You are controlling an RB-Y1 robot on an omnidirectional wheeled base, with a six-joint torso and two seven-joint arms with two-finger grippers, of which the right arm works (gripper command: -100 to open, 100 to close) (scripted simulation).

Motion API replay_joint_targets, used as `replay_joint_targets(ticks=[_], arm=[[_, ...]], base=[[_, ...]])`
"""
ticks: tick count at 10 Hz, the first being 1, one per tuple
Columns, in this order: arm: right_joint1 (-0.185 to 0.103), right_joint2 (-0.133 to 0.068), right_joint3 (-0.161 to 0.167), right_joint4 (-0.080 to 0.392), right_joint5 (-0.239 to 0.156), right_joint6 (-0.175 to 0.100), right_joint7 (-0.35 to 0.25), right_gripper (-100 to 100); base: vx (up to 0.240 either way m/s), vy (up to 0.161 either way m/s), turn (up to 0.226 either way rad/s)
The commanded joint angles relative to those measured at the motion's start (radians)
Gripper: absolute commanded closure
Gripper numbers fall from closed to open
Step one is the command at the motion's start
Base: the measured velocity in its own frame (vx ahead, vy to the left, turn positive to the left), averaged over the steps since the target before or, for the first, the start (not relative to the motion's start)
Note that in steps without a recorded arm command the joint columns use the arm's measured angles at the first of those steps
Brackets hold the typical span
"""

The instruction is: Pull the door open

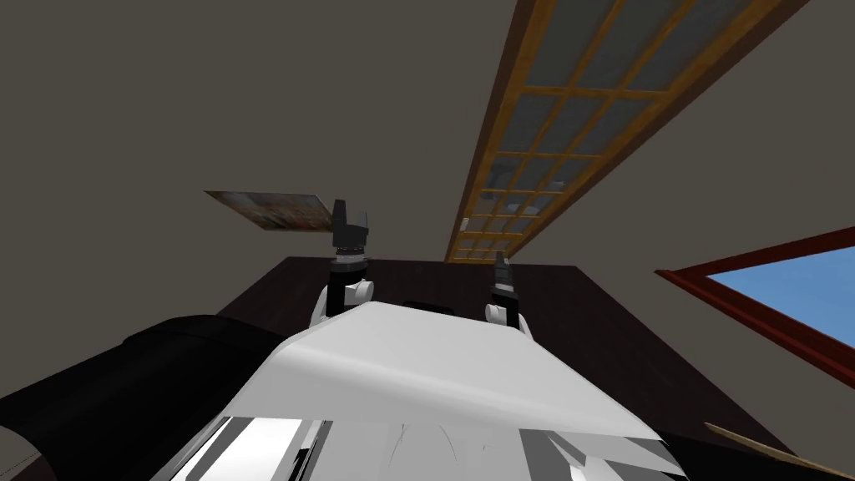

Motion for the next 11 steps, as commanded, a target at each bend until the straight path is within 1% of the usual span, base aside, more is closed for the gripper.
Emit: replay_joint_targets(ticks=[1, 5, 6, 8, 9, 10, 11], arm=[[-0.015, -0.006, -0.005, 0.042, -0.004, -0.009, 0.031, -100], [-0.053, -0.022, -0.018, 0.167, -0.015, -0.044, 0.135, -100], [-0.063, -0.026, -0.021, 0.190, -0.018, -0.052, 0.162, -100], [-0.082, -0.033, -0.027, 0.252, -0.024, -0.070, 0.214, -100], [-0.091, -0.037, -0.030, 0.291, -0.027, -0.078, 0.240, -100], [-0.091, -0.037, -0.030, 0.291, -0.027, -0.078, 0.240, -100], [-0.101, -0.040, -0.034, 0.322, -0.029, -0.087, 0.266, -100]], base=[[0.053, -0.015, 0.091], [0.091, -0.029, 0.139], [0.104, -0.033, 0.146], [0.098, -0.024, 0.117], [0.090, -0.040, 0.161], [0.056, -0.031, 0.056], [0.051, -0.017, 0.063]])
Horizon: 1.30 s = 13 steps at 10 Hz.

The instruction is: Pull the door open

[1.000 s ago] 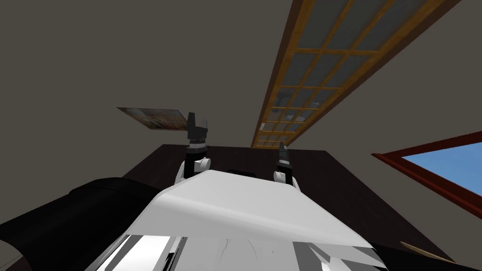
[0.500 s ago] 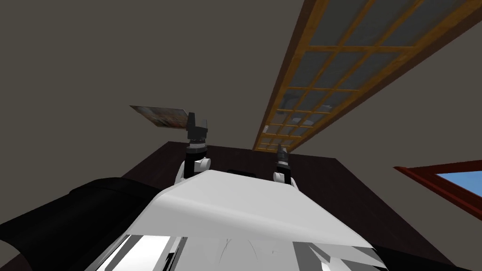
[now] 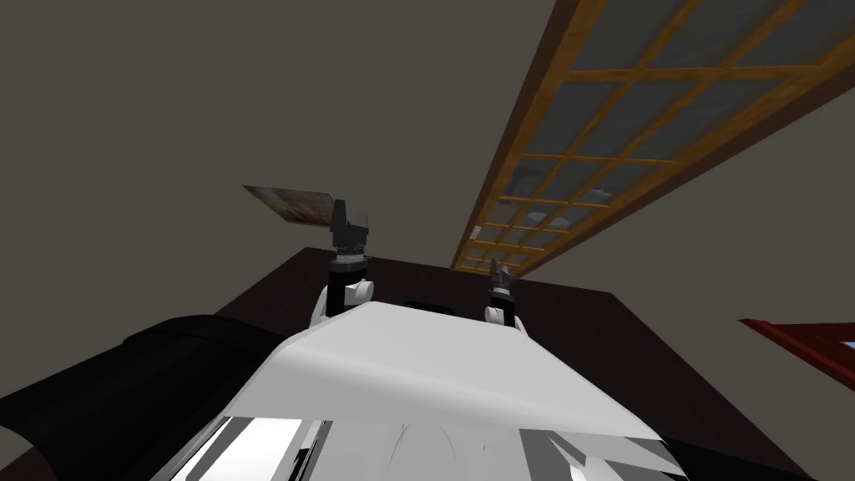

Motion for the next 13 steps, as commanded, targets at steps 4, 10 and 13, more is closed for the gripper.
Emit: replay_joint_targets(ticks=[4, 10, 13], arm=[[-0.039, -0.015, -0.013, 0.131, -0.012, -0.037, 0.116, -100], [-0.090, -0.032, -0.030, 0.298, -0.027, -0.084, 0.256, -100], [-0.113, -0.039, -0.038, 0.375, -0.034, -0.106, 0.321, -100]], base=[[0.086, -0.035, 0.139], [0.083, -0.049, 0.123], [0.085, -0.039, 0.107]])
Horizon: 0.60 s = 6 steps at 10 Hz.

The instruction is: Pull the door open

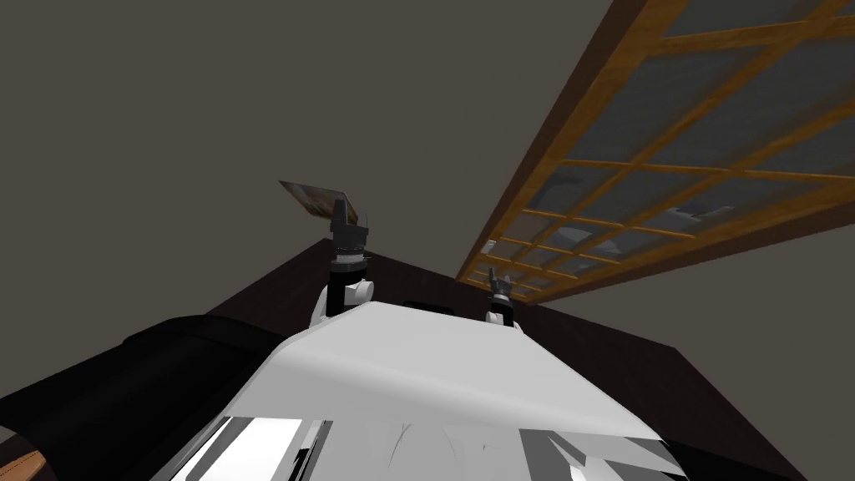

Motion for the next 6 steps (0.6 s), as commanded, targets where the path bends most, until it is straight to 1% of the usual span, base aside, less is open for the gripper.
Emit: replay_joint_targets(ticks=[1, 3, 6], arm=[[-0.009, 0.000, -0.004, 0.034, -0.003, -0.009, 0.038, -100], [-0.023, -0.004, -0.008, 0.078, -0.007, -0.022, 0.076, -100], [-0.042, -0.010, -0.014, 0.140, -0.013, -0.039, 0.128, -100]], base=[[0.083, -0.058, 0.112], [0.075, -0.056, 0.109], [0.063, -0.047, 0.083]])
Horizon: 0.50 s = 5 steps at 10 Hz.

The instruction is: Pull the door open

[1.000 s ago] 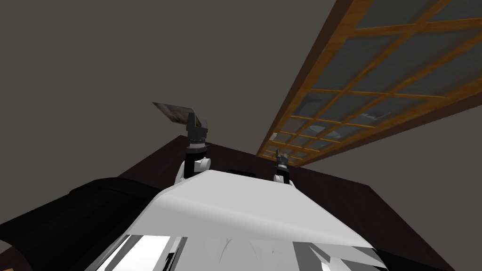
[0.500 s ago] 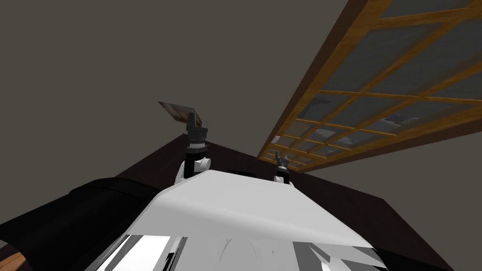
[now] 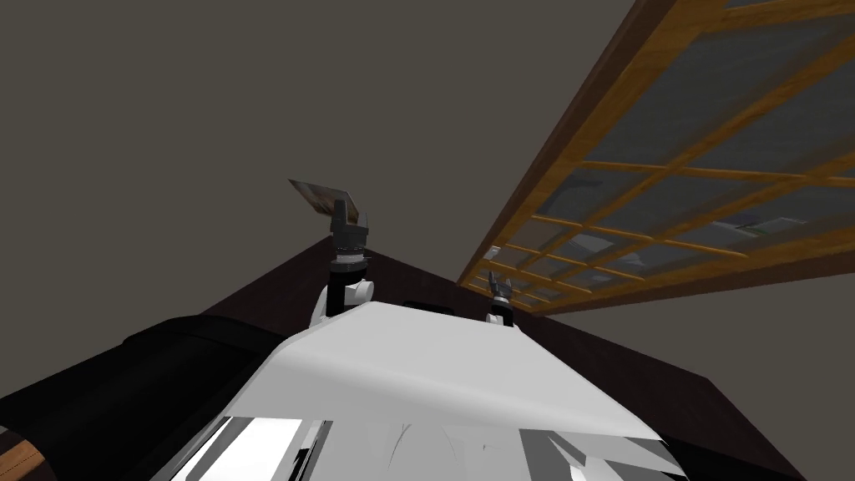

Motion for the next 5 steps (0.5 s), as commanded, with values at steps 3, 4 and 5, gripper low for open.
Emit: replay_joint_targets(ticks=[3, 4, 5], arm=[[-0.024, -0.005, -0.007, 0.073, -0.006, -0.023, 0.058, -100], [-0.029, -0.006, -0.008, 0.090, -0.007, -0.027, 0.072, -100], [-0.036, -0.008, -0.011, 0.115, -0.010, -0.034, 0.093, -100]], base=[[0.058, -0.038, 0.081], [0.051, -0.044, 0.089], [0.066, -0.044, 0.089]])
